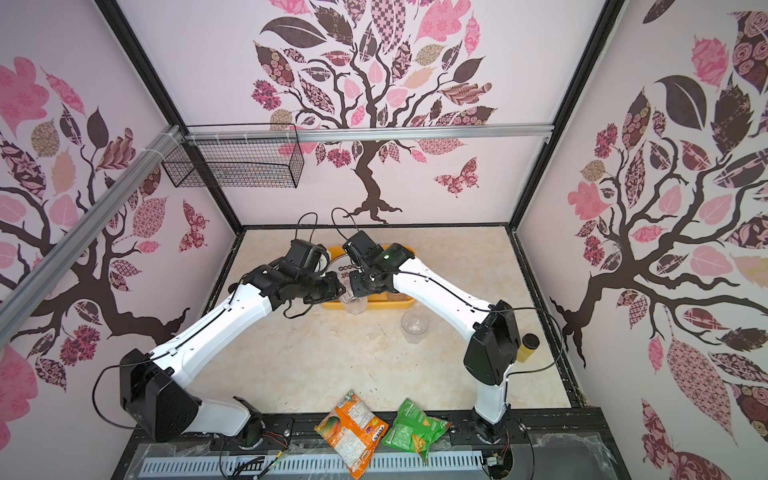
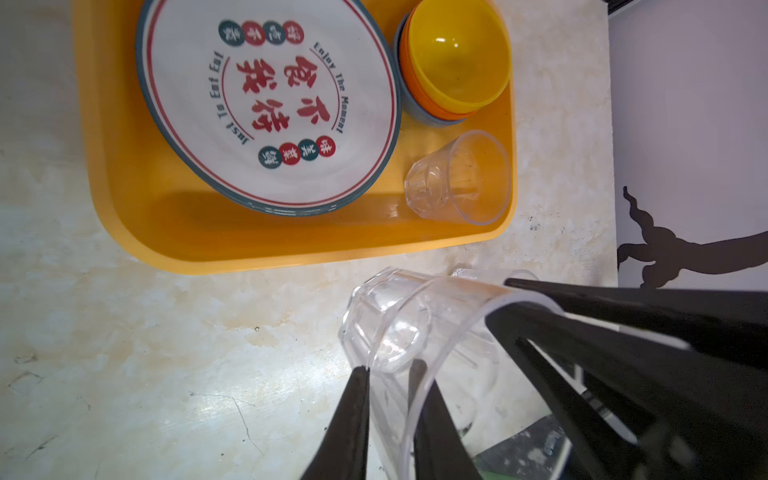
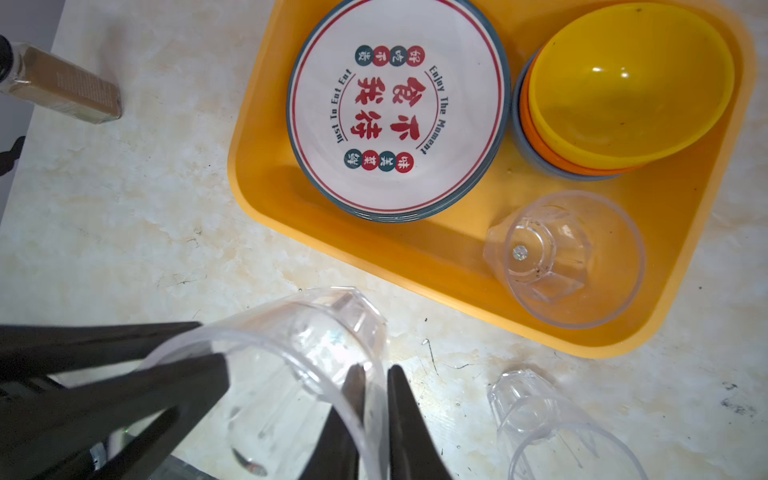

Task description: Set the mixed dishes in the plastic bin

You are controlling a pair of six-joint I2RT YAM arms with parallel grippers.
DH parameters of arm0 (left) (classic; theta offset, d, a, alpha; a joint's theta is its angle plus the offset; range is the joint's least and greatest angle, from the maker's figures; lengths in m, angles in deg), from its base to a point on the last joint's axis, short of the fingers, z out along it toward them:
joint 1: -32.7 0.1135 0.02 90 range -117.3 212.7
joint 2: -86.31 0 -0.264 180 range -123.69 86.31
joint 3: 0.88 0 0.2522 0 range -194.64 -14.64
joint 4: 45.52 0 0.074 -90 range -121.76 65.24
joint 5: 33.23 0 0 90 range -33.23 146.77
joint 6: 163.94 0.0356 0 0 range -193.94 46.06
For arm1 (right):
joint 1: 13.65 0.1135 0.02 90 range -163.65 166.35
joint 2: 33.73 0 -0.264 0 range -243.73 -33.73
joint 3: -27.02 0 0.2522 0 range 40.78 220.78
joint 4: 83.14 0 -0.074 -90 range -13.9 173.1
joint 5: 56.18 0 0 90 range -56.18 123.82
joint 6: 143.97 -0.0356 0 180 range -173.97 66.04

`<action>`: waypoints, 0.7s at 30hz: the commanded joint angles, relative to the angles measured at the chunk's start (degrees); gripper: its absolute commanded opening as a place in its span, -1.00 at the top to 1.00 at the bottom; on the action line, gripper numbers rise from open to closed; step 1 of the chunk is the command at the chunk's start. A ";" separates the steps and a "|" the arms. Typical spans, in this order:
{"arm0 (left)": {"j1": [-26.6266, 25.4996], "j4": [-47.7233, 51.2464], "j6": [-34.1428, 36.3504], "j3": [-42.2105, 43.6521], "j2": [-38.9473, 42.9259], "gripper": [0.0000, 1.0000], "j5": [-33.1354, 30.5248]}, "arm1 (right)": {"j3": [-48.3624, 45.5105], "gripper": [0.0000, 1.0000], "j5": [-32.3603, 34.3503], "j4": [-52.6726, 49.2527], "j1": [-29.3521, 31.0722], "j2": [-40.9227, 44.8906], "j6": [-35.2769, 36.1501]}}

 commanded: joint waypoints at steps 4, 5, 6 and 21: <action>0.17 0.08 -0.86 -2.37 2.66 0.52 -0.82 | -2.26 0.94 2.76 2.04 -1.10 3.21 -0.83; 0.15 0.10 -1.04 -2.21 2.86 0.52 -1.06 | -2.87 0.97 2.72 2.53 -1.49 3.80 -0.97; 0.17 0.10 -1.19 -2.07 3.18 0.51 -1.23 | -3.47 0.98 2.76 3.03 -1.84 4.38 -1.08; 0.42 -3.60 -1.32 4.97 10.35 0.11 -0.35 | -4.98 0.99 -1.04 2.15 -9.61 7.97 1.42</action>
